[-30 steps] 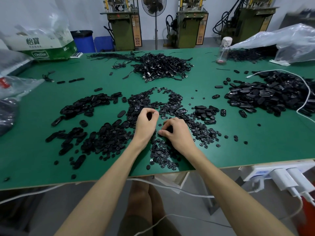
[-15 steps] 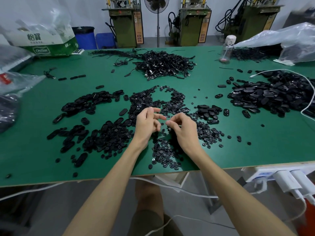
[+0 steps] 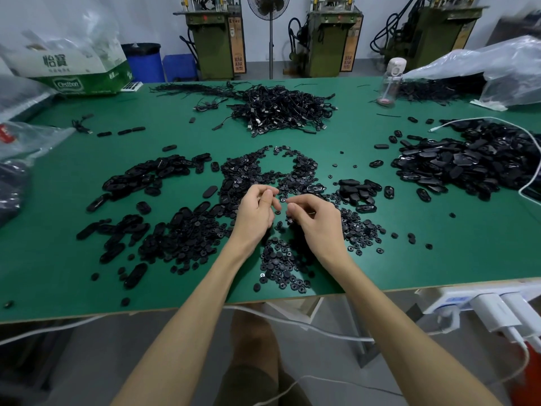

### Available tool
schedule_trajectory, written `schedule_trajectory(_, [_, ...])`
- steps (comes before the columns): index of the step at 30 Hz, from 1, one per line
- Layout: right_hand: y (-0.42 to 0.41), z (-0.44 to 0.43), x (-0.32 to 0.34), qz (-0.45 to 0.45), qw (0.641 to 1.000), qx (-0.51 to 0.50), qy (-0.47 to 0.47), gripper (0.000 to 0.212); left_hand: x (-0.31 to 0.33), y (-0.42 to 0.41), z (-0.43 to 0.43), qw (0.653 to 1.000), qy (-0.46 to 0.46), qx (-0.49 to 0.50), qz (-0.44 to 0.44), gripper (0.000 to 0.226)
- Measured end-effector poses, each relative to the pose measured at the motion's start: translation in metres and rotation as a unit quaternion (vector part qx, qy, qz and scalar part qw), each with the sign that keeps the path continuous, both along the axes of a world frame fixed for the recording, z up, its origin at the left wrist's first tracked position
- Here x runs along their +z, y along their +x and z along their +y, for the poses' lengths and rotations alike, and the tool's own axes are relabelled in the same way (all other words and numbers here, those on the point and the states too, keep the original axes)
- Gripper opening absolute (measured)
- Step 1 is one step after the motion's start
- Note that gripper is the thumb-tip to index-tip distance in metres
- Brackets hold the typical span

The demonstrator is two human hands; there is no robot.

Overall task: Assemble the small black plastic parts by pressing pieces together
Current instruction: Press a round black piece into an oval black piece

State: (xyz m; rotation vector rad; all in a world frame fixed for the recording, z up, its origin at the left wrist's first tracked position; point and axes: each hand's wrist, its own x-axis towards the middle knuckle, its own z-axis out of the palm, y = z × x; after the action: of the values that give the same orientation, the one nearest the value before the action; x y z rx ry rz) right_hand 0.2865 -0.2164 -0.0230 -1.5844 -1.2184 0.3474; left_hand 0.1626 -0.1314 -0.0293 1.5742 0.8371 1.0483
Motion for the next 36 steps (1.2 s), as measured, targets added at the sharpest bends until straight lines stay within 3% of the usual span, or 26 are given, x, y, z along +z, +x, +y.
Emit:
schedule_trajectory(9, [0.0020, -0.0012, 0.0006, 0.043, 0.999, 0.007, 0.018, 0.011, 0.0010, 0.0003, -0.0015, 0.999, 0.005, -0.034, 0.013, 0.034])
schedule_trajectory(16, [0.0031, -0.0013, -0.0014, 0.073, 0.997, 0.002, 0.029, 0.012, 0.0003, -0.0011, -0.0025, 1.000, 0.007, -0.021, 0.003, 0.007])
schedule_trajectory(21, [0.0042, -0.0013, -0.0023, 0.079, 0.997, -0.012, 0.024, 0.010, -0.0037, -0.0030, 0.0023, 0.999, 0.038, 0.006, 0.024, 0.012])
schedule_trajectory(36, [0.0046, -0.0026, -0.0023, 0.115, 0.993, -0.007, 0.039, 0.008, 0.0038, -0.0046, -0.0065, 0.999, 0.014, -0.036, 0.006, 0.025])
